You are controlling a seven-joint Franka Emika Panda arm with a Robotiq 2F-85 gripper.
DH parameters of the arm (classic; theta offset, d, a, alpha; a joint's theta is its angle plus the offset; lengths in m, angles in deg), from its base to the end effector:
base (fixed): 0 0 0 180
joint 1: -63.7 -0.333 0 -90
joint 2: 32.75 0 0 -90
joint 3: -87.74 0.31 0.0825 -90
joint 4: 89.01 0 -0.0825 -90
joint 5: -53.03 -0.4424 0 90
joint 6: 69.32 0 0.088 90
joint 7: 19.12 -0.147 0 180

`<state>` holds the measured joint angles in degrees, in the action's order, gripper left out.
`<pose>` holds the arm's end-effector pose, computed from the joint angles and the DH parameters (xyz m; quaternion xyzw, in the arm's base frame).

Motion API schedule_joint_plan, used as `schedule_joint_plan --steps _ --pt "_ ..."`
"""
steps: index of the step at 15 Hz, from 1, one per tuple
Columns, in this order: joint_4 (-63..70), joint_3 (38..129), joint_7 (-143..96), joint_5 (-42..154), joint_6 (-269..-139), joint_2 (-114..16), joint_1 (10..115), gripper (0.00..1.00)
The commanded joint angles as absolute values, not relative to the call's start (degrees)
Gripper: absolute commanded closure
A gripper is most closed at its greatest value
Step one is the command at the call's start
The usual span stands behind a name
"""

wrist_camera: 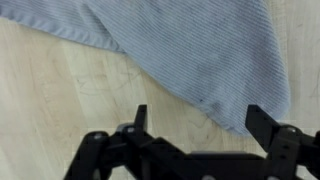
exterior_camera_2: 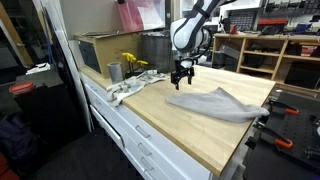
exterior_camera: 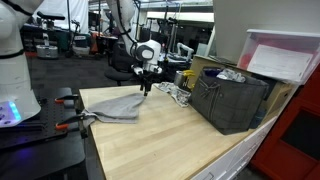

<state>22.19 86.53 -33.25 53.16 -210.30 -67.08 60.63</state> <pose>0.6371 0.0199 0.0710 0.9937 -0.1043 -0.0383 0.0121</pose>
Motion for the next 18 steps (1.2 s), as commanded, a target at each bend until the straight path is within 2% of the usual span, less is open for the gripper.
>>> schedule_joint_plan --steps 1,3,4,5,7,11,16,18 --pt "17.3 86.7 -34.7 52.0 -210.5 -73.4 58.9 0.0" --pt "16.3 87.2 -34.7 51.3 -210.1 -75.8 58.2 0.0" --pt "15.9 87.5 -34.8 51.1 -209.9 -76.8 57.8 0.03" --pt "15.5 87.6 -35.3 50.8 -209.1 -77.7 57.3 0.26" --pt "15.1 87.9 -35.5 50.0 -208.9 -78.7 56.7 0.31" --pt "15.1 87.6 -36.3 49.7 -209.2 -79.0 55.5 0.63" --pt "14.1 85.2 -37.3 52.0 -211.5 -79.0 53.8 0.99" --pt "13.0 84.0 -37.5 52.8 -212.6 -78.5 53.2 1.0"
